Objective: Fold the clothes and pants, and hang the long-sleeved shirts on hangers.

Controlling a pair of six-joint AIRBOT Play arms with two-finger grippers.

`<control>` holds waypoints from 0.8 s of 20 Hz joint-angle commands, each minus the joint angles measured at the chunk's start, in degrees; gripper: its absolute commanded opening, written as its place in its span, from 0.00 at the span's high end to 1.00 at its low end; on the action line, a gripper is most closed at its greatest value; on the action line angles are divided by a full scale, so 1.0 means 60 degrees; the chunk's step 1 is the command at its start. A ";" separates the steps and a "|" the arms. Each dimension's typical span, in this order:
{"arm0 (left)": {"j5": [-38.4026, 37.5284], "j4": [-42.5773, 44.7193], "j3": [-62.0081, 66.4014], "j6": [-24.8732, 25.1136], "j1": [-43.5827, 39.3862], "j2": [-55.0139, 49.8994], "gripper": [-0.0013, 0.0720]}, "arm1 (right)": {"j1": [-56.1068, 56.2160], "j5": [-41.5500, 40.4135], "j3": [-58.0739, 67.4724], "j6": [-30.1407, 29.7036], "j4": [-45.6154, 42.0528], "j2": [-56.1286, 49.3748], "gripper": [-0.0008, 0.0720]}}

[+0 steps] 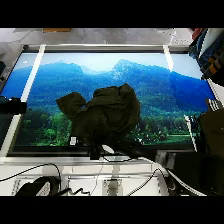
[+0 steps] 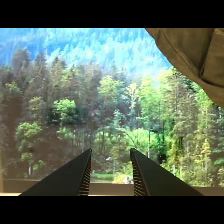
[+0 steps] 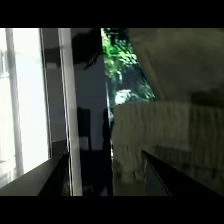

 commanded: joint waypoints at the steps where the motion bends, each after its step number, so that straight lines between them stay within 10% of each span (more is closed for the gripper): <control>1: 0.0007 0.0000 -0.0011 0.0007 0.0000 0.0007 0.58 | 0.0127 0.0076 0.0401 -0.0142 -0.0535 -0.0656 0.25; 13: -0.0040 -0.0113 -0.0015 0.0000 -0.0004 -0.0521 0.58 | -0.0120 0.0135 0.0703 0.1792 -0.2630 -0.1282 0.39; 16: -0.0036 -0.0288 -0.0015 0.0000 -0.0007 -0.0539 0.58 | -0.0237 0.0208 0.0823 0.1807 -0.2758 -0.1275 0.81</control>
